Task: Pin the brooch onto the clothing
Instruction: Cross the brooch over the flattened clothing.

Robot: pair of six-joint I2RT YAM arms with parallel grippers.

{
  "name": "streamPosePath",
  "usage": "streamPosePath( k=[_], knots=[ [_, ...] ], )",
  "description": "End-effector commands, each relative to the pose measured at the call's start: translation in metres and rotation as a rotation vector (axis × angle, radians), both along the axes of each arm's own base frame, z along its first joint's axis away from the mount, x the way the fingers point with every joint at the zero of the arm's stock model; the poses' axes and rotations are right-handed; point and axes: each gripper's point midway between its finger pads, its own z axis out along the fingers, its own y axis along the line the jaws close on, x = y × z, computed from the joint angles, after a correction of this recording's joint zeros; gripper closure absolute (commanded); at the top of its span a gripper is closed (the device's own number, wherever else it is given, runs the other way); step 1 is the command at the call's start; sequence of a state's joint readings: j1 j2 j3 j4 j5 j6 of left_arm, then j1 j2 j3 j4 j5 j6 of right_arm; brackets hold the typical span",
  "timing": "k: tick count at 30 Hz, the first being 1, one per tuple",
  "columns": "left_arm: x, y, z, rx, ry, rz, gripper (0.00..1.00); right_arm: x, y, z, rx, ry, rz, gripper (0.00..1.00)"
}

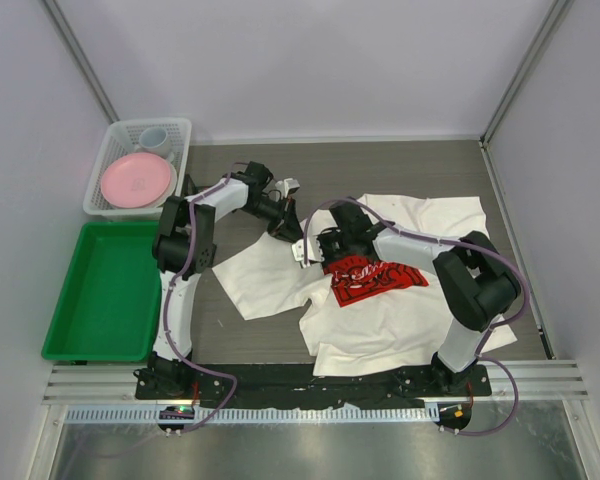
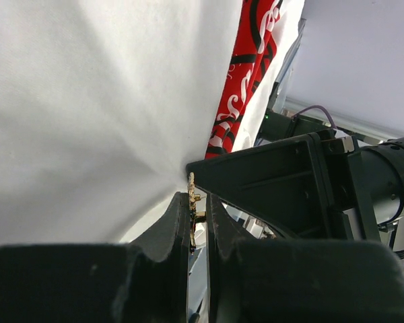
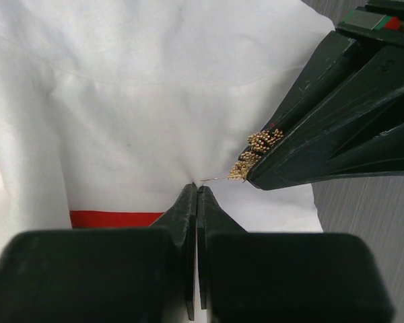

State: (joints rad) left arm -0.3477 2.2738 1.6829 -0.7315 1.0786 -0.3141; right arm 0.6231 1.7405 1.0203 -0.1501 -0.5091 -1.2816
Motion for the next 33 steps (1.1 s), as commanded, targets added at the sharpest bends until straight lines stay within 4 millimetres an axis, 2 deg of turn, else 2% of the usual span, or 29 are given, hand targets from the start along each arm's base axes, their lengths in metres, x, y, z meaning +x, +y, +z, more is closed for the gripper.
streamPosePath(
  k=[1,33],
  knots=[
    [0.0036,-0.0072,0.0137,-0.054,-0.019,-0.007,1.00,-0.0043,0.0118,0.0260,0.062,-0.064,0.060,0.99],
    [0.0000,-0.0023,0.0049,-0.014,-0.026,-0.019,1.00,-0.0072,0.0100,0.0276,0.059,-0.097,0.080,0.99]
  ],
)
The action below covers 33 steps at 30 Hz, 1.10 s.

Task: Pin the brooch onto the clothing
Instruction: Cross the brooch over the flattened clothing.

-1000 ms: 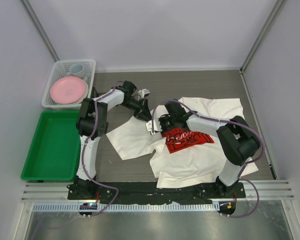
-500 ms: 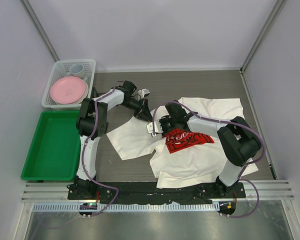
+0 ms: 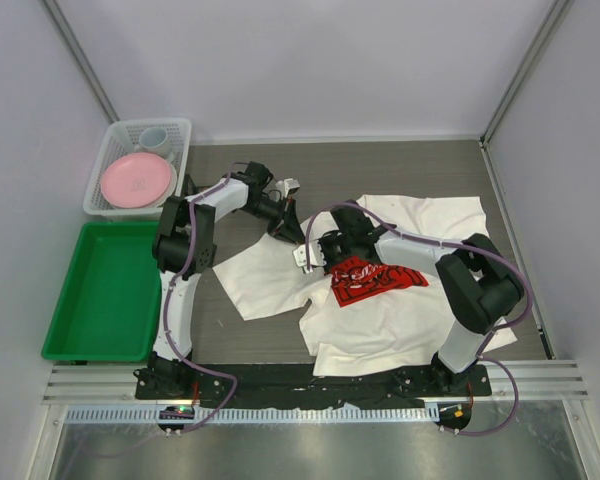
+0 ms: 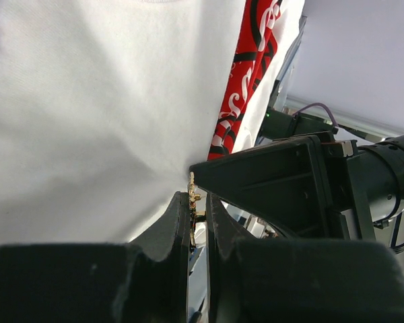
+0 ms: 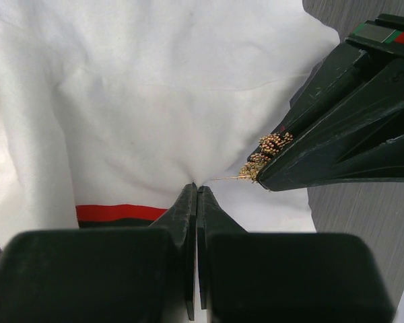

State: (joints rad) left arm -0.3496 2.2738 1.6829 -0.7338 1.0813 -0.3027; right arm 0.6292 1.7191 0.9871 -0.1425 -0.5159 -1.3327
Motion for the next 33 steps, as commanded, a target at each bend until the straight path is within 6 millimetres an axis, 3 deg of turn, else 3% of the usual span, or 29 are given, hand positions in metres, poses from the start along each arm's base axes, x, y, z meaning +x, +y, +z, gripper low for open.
streamPosePath(
  k=[1,33],
  knots=[
    [0.0007,-0.0018,0.0043,-0.009,-0.016,-0.012,1.00,-0.0001,0.0113,0.0293,0.069,-0.065,0.037,0.99],
    [-0.0087,-0.0092,0.0016,-0.007,-0.005,-0.047,1.00,-0.0017,0.0134,0.0270,0.060,-0.094,0.092,0.99]
  ],
)
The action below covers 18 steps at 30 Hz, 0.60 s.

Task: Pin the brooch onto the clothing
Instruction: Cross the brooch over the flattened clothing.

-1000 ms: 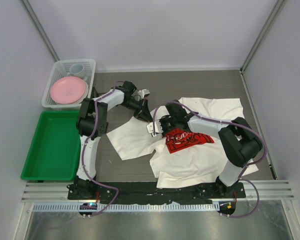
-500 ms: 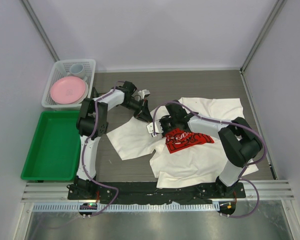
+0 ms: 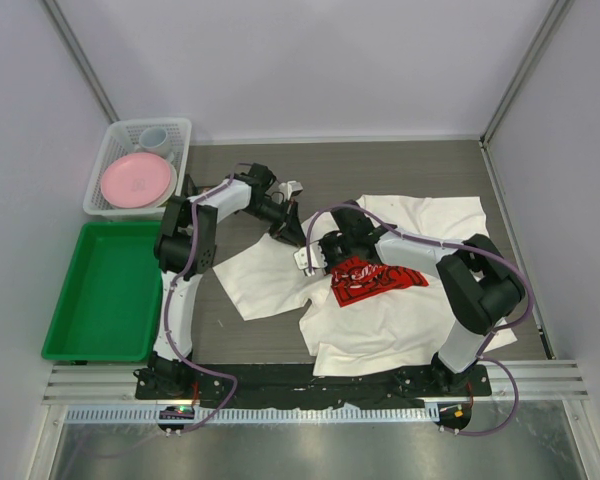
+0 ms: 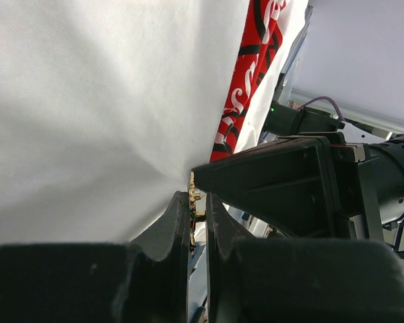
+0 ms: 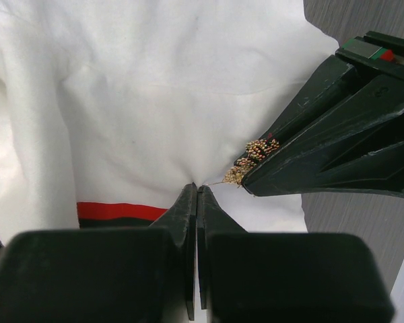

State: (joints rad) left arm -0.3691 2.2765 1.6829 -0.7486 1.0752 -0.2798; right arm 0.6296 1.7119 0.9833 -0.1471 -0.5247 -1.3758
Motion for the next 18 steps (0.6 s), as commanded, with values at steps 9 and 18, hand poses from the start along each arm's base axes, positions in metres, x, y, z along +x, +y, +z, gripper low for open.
streamPosePath(
  k=[9,18],
  knots=[
    [-0.002,-0.007,0.003,-0.013,-0.001,-0.027,1.00,-0.004,0.013,0.024,0.052,-0.076,0.091,0.99],
    [-0.005,-0.016,0.004,-0.018,-0.003,-0.048,1.00,-0.003,0.013,0.022,0.041,-0.079,0.102,0.99]
  ],
)
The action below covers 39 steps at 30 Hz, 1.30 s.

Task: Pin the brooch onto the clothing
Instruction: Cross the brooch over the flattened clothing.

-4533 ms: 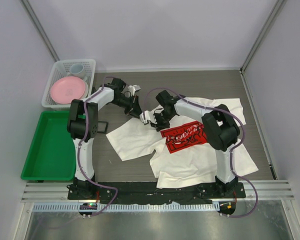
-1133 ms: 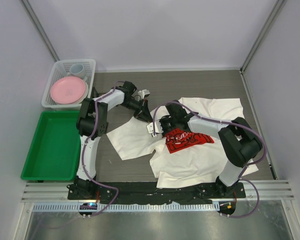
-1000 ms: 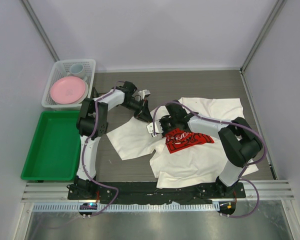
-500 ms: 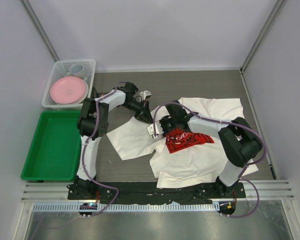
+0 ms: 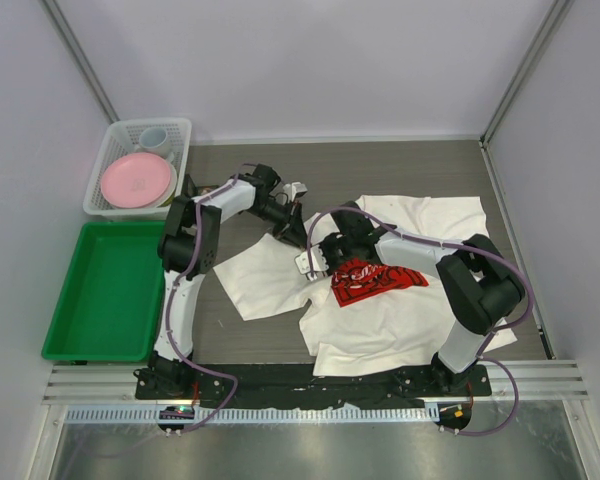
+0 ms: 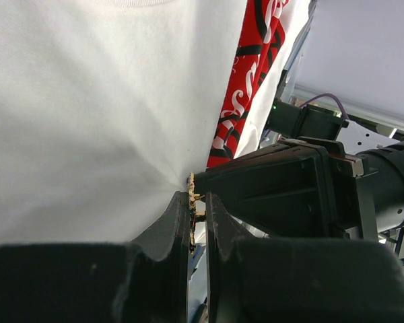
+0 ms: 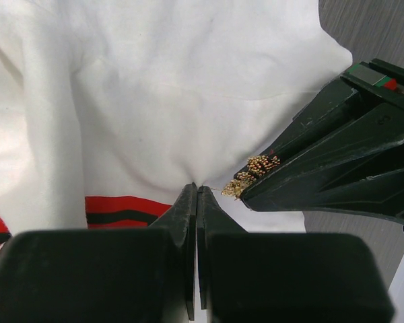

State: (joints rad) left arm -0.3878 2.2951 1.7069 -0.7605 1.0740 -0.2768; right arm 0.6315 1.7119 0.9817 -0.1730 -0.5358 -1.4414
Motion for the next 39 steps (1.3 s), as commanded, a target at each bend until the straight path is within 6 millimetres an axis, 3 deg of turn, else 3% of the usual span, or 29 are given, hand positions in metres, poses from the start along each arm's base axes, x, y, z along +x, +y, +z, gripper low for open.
streamPosePath(
  k=[1,25,28,34,39],
  knots=[
    [-0.003,-0.009,0.006,-0.021,-0.007,-0.029,1.00,0.002,0.013,0.025,0.060,-0.059,0.047,0.99],
    [-0.026,-0.006,-0.003,-0.008,0.027,-0.066,1.00,0.007,0.013,0.026,0.059,-0.076,0.023,0.99],
    [-0.024,-0.006,-0.002,-0.007,0.016,-0.065,1.00,0.007,0.008,0.022,0.039,-0.079,0.017,0.94],
    [-0.018,-0.001,-0.001,-0.004,0.010,-0.054,1.00,0.008,-0.002,0.018,0.014,-0.066,-0.002,0.73],
    [-0.016,-0.001,-0.001,-0.005,0.009,-0.054,1.00,0.009,-0.007,0.014,-0.004,-0.061,-0.002,0.70]
  ],
)
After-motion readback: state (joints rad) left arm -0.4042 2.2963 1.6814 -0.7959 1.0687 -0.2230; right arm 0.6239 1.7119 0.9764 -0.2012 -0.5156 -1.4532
